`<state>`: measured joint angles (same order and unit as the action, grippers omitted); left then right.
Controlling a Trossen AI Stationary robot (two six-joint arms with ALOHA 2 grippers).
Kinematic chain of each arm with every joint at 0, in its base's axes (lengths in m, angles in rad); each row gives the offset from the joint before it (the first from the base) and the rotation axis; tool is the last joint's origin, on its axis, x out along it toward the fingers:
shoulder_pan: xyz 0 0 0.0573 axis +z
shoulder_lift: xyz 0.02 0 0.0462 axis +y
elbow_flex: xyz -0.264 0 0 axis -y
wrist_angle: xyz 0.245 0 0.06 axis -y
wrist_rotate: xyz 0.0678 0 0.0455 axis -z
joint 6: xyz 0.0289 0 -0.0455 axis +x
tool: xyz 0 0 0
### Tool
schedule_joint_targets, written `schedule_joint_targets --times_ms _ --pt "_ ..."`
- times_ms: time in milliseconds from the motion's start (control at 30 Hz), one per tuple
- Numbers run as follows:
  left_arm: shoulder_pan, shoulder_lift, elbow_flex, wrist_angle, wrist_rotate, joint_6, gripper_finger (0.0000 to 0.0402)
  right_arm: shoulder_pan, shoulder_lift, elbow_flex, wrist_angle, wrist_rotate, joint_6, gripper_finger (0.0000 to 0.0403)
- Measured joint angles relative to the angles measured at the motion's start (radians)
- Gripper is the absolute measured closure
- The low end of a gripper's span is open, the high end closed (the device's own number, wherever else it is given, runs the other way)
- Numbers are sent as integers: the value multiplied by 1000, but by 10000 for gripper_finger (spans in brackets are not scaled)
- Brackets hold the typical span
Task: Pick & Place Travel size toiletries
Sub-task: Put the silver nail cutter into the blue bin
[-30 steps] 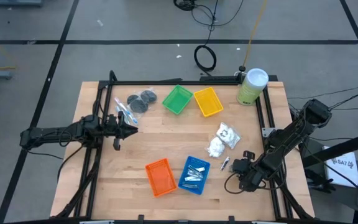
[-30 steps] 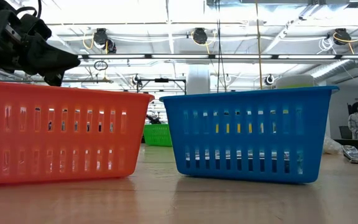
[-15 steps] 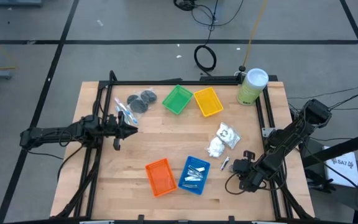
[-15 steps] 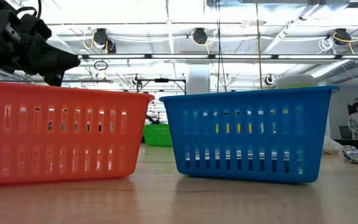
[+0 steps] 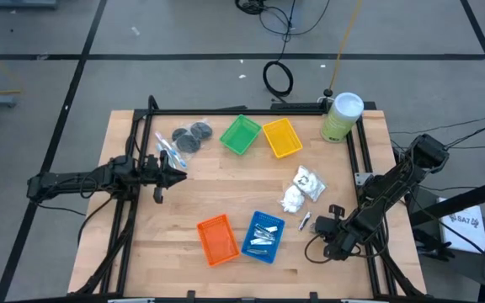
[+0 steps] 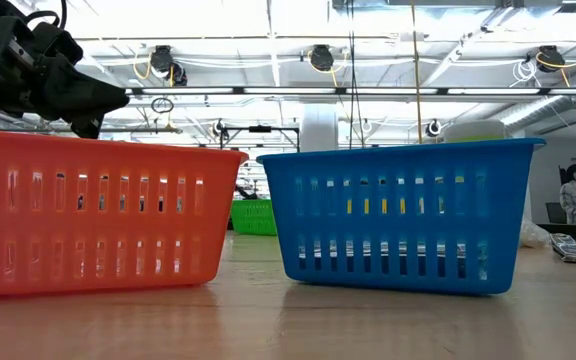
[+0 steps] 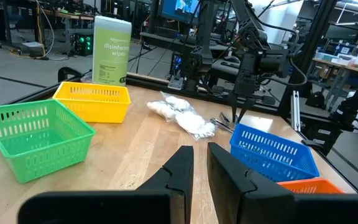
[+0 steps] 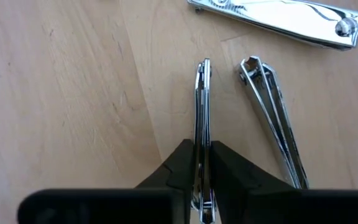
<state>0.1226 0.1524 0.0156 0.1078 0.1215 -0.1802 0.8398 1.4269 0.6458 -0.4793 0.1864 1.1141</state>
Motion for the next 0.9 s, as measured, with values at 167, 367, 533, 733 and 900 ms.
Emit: schedule_joint_targets --times_ms 167,367,533,733,900 --pt "0 0 0 0 0 0 357 0 0 0 0 0 0 365" --pt "0 0 0 0 0 0 357 0 0 0 0 1 0 366" --pt "0 0 0 0 0 0 357 0 0 0 -1 2 0 368" --pt "0 0 0 0 0 0 357 0 0 -1 1 21 -1 366" --pt "0 0 0 0 0 0 357 0 0 -1 1 22 -2 365"
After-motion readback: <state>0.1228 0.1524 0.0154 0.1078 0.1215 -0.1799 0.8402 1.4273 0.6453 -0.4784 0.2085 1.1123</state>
